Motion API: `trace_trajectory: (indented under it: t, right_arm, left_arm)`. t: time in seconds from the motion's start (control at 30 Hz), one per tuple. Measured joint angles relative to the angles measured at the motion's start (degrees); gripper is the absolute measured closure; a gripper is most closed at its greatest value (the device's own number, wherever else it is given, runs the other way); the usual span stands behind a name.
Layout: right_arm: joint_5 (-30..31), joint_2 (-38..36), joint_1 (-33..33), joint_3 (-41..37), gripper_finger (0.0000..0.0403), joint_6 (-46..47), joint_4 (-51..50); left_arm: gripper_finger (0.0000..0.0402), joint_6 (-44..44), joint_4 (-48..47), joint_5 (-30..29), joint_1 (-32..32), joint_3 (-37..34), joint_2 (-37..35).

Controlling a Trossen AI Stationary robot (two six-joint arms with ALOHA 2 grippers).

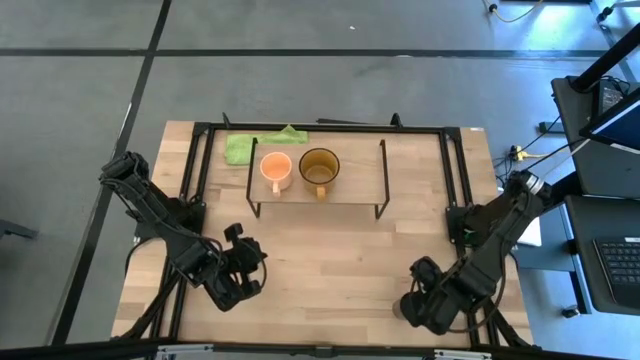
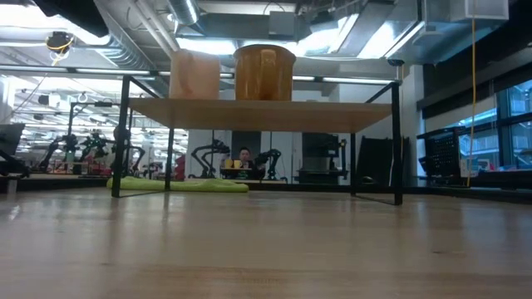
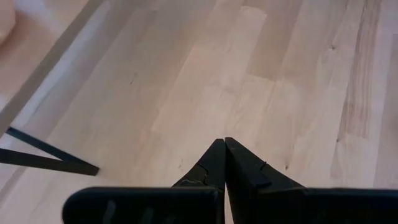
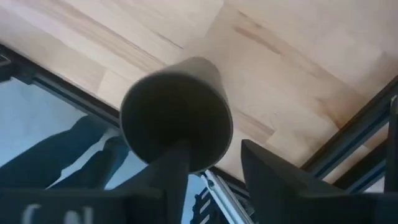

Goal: Stack small to large cups/mugs on shelf
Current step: Put the black cup on the shelf

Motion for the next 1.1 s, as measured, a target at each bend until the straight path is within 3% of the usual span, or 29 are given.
trace_trajectory:
  t: [0.2, 0.67, 0.83, 1.1]
  right_arm:
    - [0.0, 2.5, -0.1, 0.0, 0.0233, 0.0, 0.1]
    - [-0.3, 6.9, 0.0, 0.0, 0.0239, -0.1, 0.8]
    - [-0.3, 6.9, 0.0, 0.0, 0.0279, 0.0, -0.5]
    - [0.0, 6.9, 0.0, 0.0, 0.0389, -0.1, -0.9]
  left_arm:
    - [0.0401, 0.0, 0.1, 1.0, 0.0, 0.0, 0.0]
    - [0.0401, -0.1, 0.2, 1.2, 0.0, 0.0, 0.0]
    - [0.0401, -0.1, 0.3, 1.5, 0.0, 0.0, 0.0]
    - [0.0401, -0.1, 0.3, 1.5, 0.0, 0.0, 0.0]
